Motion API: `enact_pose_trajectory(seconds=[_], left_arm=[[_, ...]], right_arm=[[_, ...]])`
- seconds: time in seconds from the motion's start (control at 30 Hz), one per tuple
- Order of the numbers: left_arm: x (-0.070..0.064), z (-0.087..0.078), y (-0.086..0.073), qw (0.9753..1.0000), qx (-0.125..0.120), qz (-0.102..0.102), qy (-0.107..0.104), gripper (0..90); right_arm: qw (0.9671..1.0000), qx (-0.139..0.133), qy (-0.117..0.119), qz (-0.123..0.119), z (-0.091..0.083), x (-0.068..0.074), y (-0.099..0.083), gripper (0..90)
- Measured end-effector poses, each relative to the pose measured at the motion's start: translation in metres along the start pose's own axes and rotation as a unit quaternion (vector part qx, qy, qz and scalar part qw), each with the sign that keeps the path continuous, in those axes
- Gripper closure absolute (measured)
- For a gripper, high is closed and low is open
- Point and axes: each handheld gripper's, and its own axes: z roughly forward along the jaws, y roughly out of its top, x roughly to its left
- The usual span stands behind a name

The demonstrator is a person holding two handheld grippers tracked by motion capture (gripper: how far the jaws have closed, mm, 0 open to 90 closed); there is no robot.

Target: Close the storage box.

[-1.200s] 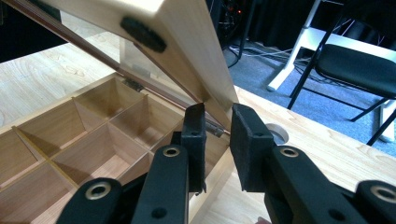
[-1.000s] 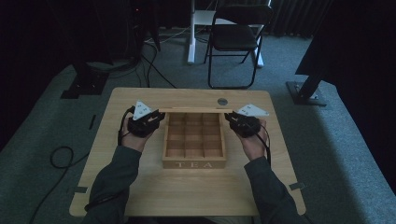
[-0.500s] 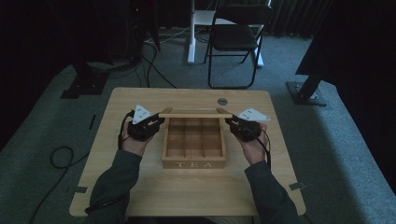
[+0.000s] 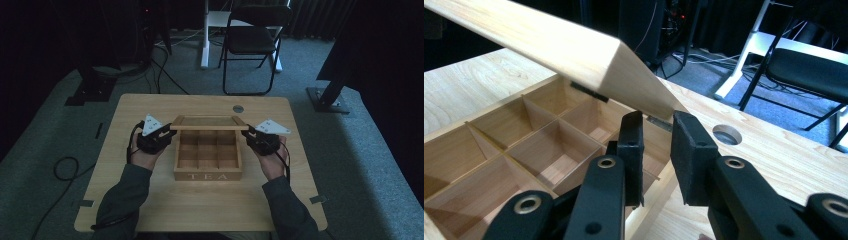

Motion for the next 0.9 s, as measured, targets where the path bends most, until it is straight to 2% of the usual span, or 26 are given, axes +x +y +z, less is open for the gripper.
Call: enact_pose_trajectory(seconds=[0.4,0.67,0.9], left_arm=[[-0.002,-0.003,-0.006,0.9999,0.003,-0.006,-0.008,70.3],[-0.003,-0.003,-0.006,0.9999,0.006,-0.007,-0.006,70.3],[-0.005,-0.003,-0.009,1.0000,0.006,-0.005,-0.003,70.3]], right_arm=[[0.9998,-0.002,0.010,0.015,-0.008,0.005,-0.004,72.6],[0.9998,-0.008,0.009,0.013,-0.016,0.010,-0.005,70.3],[0.9999,-0.001,0.010,0.014,-0.021,0.015,-0.007,67.4]])
